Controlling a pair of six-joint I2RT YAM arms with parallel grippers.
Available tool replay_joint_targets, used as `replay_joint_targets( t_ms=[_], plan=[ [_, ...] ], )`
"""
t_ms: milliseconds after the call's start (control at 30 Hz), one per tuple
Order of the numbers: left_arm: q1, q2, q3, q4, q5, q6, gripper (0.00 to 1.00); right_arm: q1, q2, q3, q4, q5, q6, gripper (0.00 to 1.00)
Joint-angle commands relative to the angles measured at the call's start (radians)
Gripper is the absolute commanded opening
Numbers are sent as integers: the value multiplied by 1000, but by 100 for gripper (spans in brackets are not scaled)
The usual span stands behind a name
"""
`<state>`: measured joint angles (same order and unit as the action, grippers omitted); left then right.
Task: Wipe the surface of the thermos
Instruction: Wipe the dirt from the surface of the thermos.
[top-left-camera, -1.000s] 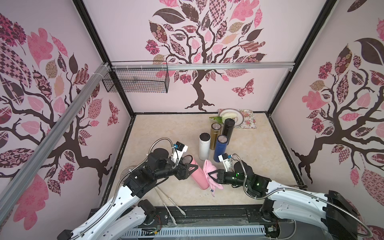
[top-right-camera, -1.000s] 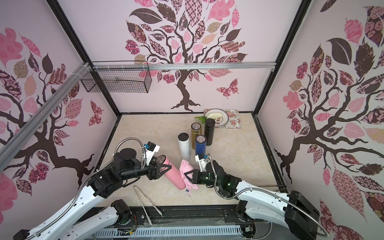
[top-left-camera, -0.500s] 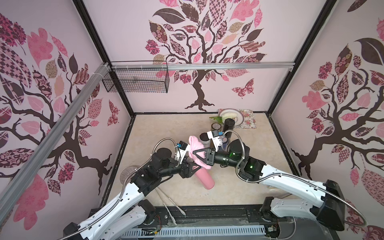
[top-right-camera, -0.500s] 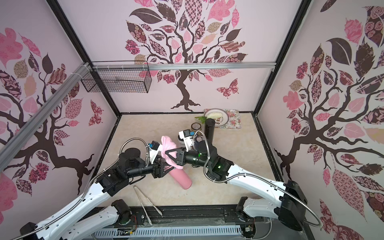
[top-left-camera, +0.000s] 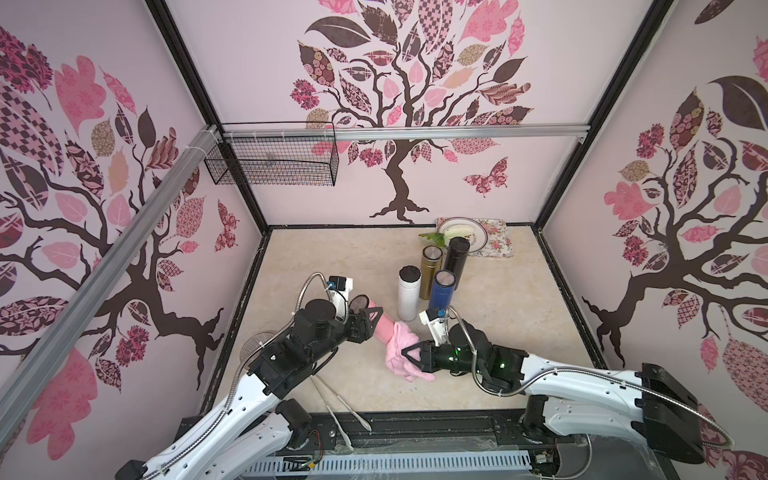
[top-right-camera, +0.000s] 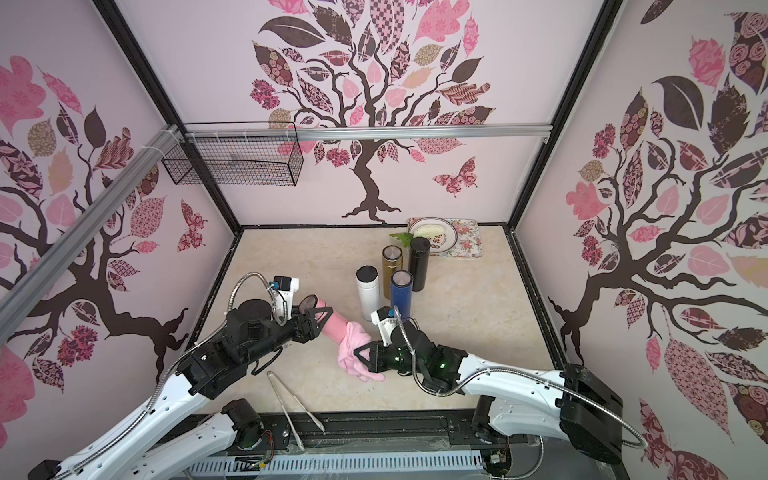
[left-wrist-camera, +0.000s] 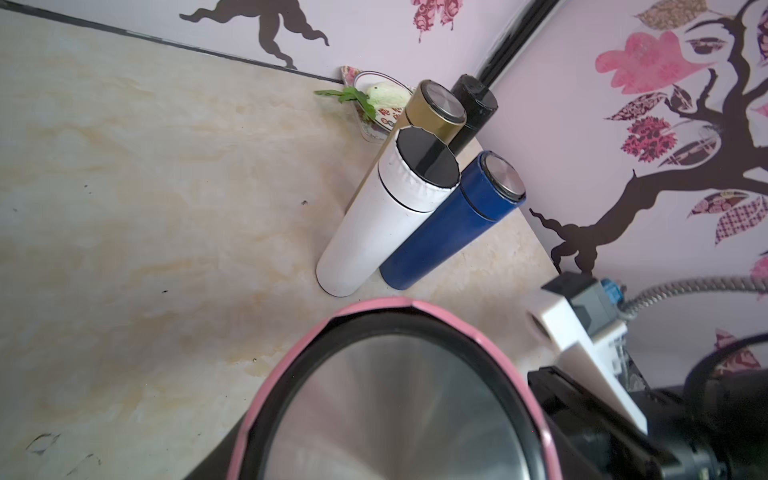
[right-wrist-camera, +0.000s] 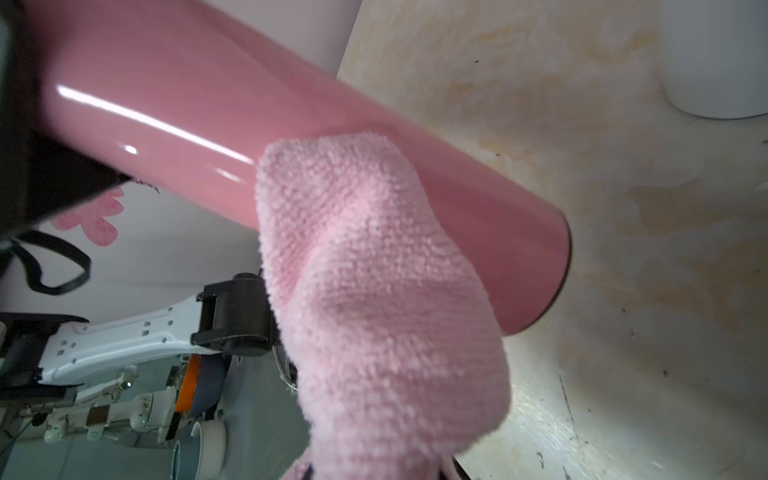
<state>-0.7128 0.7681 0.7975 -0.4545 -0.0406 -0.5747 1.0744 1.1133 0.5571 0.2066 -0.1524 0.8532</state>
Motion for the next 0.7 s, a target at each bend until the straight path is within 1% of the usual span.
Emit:
replay_joint_targets(
  t_ms=[0, 133, 200, 267, 333, 400, 500, 600, 667],
  plan=[
    [2, 33, 122, -16, -56, -153, 0, 27, 41, 118, -10, 78, -101, 0],
    [2, 71, 85, 56, 27, -269, 0, 38, 154, 268, 25, 137, -221, 0],
    [0, 85, 86, 44, 35, -282, 0, 39, 202, 341, 31, 151, -266, 0],
    [-1, 84, 85, 32, 36, -276, 0, 41, 245, 412, 14, 199, -295, 0],
    [-1, 83, 85, 16, 29, -271, 0, 42, 269, 438, 27, 222, -318, 0],
    [-1, 72, 87, 11, 26, -259, 0, 42, 297, 460, -28, 274, -313, 0],
    [-1, 55, 107, -2, 22, -233, 0, 41, 311, 439, -158, 372, -267, 0],
    [-1, 66, 161, -58, 25, -186, 0, 41, 269, 342, -225, 453, -206, 0],
    [-1, 74, 193, -93, 18, -159, 0, 41, 224, 278, -269, 485, -170, 0]
  ],
)
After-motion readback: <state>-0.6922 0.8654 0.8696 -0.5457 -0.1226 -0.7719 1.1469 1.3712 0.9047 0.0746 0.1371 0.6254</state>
